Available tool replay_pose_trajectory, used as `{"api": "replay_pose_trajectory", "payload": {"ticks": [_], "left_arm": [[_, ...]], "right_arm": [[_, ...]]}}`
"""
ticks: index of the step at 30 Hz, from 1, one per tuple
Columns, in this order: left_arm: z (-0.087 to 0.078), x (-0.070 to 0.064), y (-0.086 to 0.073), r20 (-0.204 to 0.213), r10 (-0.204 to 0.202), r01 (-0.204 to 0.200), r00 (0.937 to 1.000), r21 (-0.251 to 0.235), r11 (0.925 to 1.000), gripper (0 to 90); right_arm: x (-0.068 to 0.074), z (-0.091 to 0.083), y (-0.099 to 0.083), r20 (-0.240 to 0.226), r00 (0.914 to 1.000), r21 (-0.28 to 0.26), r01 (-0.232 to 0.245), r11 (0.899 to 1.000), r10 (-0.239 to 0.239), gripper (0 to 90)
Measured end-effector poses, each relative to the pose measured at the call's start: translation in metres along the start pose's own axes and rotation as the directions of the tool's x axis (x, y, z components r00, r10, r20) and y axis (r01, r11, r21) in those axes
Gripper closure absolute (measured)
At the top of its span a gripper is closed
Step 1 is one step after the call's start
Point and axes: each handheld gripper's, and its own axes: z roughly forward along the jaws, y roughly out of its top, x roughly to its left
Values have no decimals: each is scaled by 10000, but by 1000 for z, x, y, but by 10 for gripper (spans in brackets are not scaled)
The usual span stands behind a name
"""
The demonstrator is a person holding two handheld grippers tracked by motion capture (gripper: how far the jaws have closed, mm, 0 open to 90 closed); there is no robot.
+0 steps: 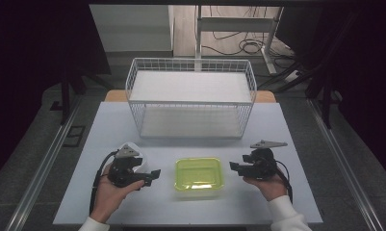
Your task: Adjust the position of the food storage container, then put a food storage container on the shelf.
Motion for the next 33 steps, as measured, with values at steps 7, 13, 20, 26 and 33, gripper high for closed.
{"api": "replay_pose_trajectory", "payload": {"ticks": [7, 13, 20, 26, 33], "left_arm": [[5, -3, 3, 106, 78, -79, 9999, 39, 10000, 174], [11, 0, 5, 371, -585, 586, 9976, -4, 9983, 172], [21, -5, 11, 711, -1234, 1214, 9898, 314, 9921, 192], [34, -14, 10, 740, -1435, 1394, 9869, 572, 9886, 226], [53, -17, 12, 829, -2014, 1933, 9760, 967, 9764, 270]], "right_arm": [[-1, -1, -5, -97, 10000, 67, 21, 10000, -20, 311], [-2, 0, -9, -294, 9994, 209, -149, 9997, 156, 311], [-6, -2, -8, -832, 9948, 187, -572, 9982, 586, 298], [-3, -3, -9, -1133, 9915, 201, -620, 9979, 639, 316], [2, 5, 7, -1509, 9839, 257, -926, 9954, 955, 369]]}}
